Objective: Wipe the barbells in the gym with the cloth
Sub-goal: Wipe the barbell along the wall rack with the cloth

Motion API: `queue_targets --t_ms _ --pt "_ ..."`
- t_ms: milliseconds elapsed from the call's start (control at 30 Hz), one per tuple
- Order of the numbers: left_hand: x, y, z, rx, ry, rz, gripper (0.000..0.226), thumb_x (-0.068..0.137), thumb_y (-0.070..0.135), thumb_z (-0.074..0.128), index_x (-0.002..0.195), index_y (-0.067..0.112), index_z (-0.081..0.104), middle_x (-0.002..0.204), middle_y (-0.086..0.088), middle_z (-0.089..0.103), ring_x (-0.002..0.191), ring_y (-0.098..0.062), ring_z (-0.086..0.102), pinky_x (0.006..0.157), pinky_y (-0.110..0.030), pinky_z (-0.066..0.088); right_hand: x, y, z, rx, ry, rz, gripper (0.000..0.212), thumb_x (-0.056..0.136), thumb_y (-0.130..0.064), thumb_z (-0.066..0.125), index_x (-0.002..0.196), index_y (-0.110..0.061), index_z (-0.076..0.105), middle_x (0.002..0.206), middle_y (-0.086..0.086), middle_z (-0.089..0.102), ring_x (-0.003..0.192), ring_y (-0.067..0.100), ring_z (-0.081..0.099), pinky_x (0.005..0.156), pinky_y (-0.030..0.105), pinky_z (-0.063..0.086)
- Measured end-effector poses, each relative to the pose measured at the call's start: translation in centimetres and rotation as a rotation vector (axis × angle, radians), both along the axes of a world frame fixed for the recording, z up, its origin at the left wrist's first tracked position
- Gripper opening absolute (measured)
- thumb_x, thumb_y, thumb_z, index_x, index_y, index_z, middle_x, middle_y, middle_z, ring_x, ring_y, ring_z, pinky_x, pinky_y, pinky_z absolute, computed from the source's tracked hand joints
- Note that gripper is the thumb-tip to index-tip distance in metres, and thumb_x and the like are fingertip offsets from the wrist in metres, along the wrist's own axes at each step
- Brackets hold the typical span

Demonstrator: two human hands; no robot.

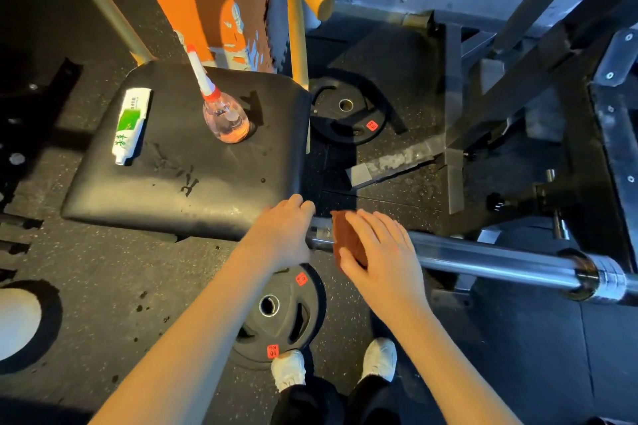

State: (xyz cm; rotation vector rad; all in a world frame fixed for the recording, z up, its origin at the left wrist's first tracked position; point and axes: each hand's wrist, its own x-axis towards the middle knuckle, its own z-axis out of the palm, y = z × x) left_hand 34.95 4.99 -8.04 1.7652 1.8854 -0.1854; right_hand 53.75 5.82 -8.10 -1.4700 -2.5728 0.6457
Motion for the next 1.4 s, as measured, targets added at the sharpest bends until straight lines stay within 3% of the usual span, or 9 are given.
queue_targets --t_ms 133,233,333,500,700,967,1067,1167,1400 --pt "-1.3 3.4 1.0 -0.333 -0.079 -0.042 0.056 0.065 0.035 0.084 0.106 0.017 0.051 0.102 0.001 0.046 0.093 -0.022 0.055 0.082 -0.040 0.052 4.5 0.5 0.3 0.060 -0.049 0.004 0.054 0.086 -0.046 0.046 0.134 -0.022 0.053 0.137 -0.001 0.057 0.130 0.023 0.047 0.105 0.039 0.031" --pt "-0.8 3.3 0.3 -0.359 -0.041 -0.075 0.050 0.068 0.035 0.080 0.107 0.014 0.055 0.102 -0.001 0.044 0.092 -0.023 0.056 0.082 -0.041 0.053 2.7 1.6 0.1 -0.037 -0.063 -0.159 0.048 0.092 -0.047 0.046 0.132 -0.022 0.053 0.129 -0.001 0.059 0.125 0.023 0.048 0.111 0.042 0.032" --pt "-0.4 2.1 -0.3 -0.235 -0.023 -0.018 0.043 0.067 0.030 0.079 0.101 0.017 0.056 0.095 0.001 0.055 0.087 -0.020 0.058 0.077 -0.038 0.054 -0.4 0.4 -0.1 -0.004 -0.037 -0.138 0.049 0.091 -0.051 0.043 0.128 -0.021 0.051 0.124 0.001 0.060 0.118 0.026 0.053 0.106 0.050 0.041" --pt "1.0 -0.3 -1.1 0.070 0.134 0.031 0.047 0.075 0.032 0.077 0.112 0.020 0.050 0.105 0.003 0.055 0.092 -0.019 0.060 0.068 -0.029 0.041 3.8 0.1 -0.3 0.024 -0.072 0.070 0.060 0.090 -0.056 0.040 0.142 -0.027 0.038 0.143 0.000 0.050 0.133 0.024 0.043 0.107 0.040 0.031" --pt "1.9 -2.4 -3.5 0.365 0.077 0.116 0.061 0.047 0.018 0.095 0.095 0.009 0.058 0.086 -0.006 0.056 0.068 -0.024 0.058 0.056 -0.034 0.043 0.8 2.1 0.4 -0.086 -0.110 -0.191 0.049 0.095 -0.052 0.037 0.134 -0.025 0.049 0.125 -0.003 0.060 0.116 0.019 0.052 0.104 0.037 0.038" --pt "-0.9 -0.2 -0.2 -0.196 -0.226 0.098 0.077 0.078 0.031 0.072 0.144 0.016 0.034 0.128 -0.003 0.039 0.107 -0.028 0.054 0.092 -0.043 0.048 3.4 1.4 1.1 -0.156 -0.059 0.023 0.054 0.094 -0.045 0.052 0.143 -0.024 0.043 0.142 -0.003 0.048 0.131 0.017 0.044 0.111 0.039 0.033" --pt "-1.6 1.2 0.6 -0.288 -0.101 -0.014 0.076 0.082 0.038 0.071 0.145 0.017 0.036 0.136 -0.003 0.049 0.120 -0.026 0.052 0.098 -0.041 0.045 4.5 3.2 0.4 -0.180 -0.057 -0.192 0.067 0.091 -0.072 0.028 0.128 -0.023 0.054 0.115 0.003 0.065 0.106 0.021 0.062 0.096 0.048 0.051" --pt "-1.2 1.1 0.9 -0.153 0.014 -0.079 0.054 0.080 0.041 0.073 0.124 0.018 0.052 0.120 0.000 0.060 0.108 -0.023 0.058 0.084 -0.033 0.044 0.8 3.9 0.1 -0.183 -0.149 -0.216 0.051 0.094 -0.058 0.028 0.118 -0.021 0.055 0.095 -0.005 0.063 0.087 0.015 0.062 0.088 0.040 0.053" --pt "0.5 -1.8 0.3 0.180 0.153 -0.004 0.050 0.082 0.032 0.071 0.123 0.020 0.044 0.120 0.002 0.049 0.113 -0.020 0.051 0.091 -0.031 0.036 1.5 0.9 1.9 -0.181 -0.043 0.040 0.055 0.093 -0.047 0.053 0.143 -0.025 0.043 0.144 -0.006 0.047 0.134 0.016 0.040 0.111 0.038 0.031"
